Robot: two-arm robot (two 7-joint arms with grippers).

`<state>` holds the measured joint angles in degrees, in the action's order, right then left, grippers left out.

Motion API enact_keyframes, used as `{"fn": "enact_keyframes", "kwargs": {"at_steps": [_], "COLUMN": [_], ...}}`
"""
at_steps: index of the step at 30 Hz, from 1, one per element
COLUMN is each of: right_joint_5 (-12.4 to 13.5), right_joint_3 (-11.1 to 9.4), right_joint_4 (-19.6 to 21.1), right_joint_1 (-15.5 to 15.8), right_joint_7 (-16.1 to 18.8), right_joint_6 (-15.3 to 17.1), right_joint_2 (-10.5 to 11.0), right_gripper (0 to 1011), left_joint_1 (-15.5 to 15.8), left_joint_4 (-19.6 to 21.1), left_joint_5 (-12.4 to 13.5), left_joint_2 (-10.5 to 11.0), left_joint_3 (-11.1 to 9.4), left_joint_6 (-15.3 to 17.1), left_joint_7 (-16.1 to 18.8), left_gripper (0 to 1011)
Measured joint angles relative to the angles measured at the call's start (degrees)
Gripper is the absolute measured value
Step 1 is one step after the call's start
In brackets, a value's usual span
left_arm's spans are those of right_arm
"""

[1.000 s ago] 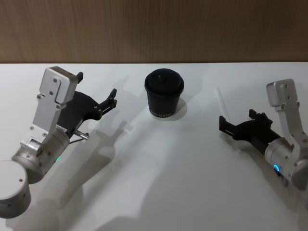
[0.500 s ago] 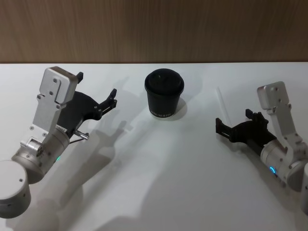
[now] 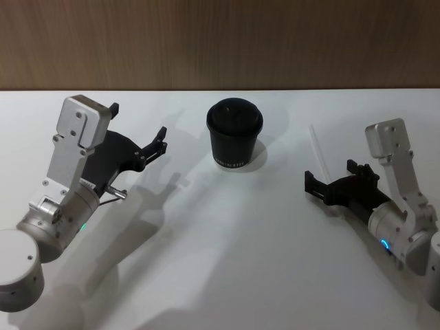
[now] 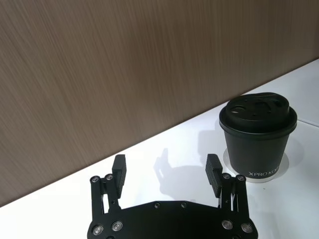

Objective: Pick up the straw with one hand, pass it to the other hand, and insert it into the cup.

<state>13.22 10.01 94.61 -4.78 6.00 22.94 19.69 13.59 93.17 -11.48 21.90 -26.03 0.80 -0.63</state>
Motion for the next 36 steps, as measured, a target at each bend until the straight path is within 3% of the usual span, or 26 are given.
{"fn": "enact_keyframes", "kwargs": {"at_steps": [25, 33, 36], "right_joint_5": [-1.25, -1.74, -1.89], "right_joint_3": [0.26, 0.40, 0.44], "right_joint_4": [-1.34, -1.47, -1.51], "right_joint_1": [-0.75, -0.84, -0.86], "right_joint_7": [0.49, 0.59, 0.60], "right_joint_6": [0.93, 1.01, 1.06], "right_joint_2": [-1.25, -1.34, -1.36], "right_gripper": [1001, 863, 769], "left_joint_1": [0.00, 0.00, 0.00], "left_joint_4": [0.00, 0.00, 0.00], "left_joint_5": [0.00, 0.00, 0.00], "left_joint_2": [0.00, 0.00, 0.00], "left_joint_3": [0.01, 0.00, 0.00], "left_joint_6": [0.00, 0.00, 0.00], "left_joint_7": [0.00, 0.00, 0.00], "left_gripper": [1003, 1003, 1002]}}
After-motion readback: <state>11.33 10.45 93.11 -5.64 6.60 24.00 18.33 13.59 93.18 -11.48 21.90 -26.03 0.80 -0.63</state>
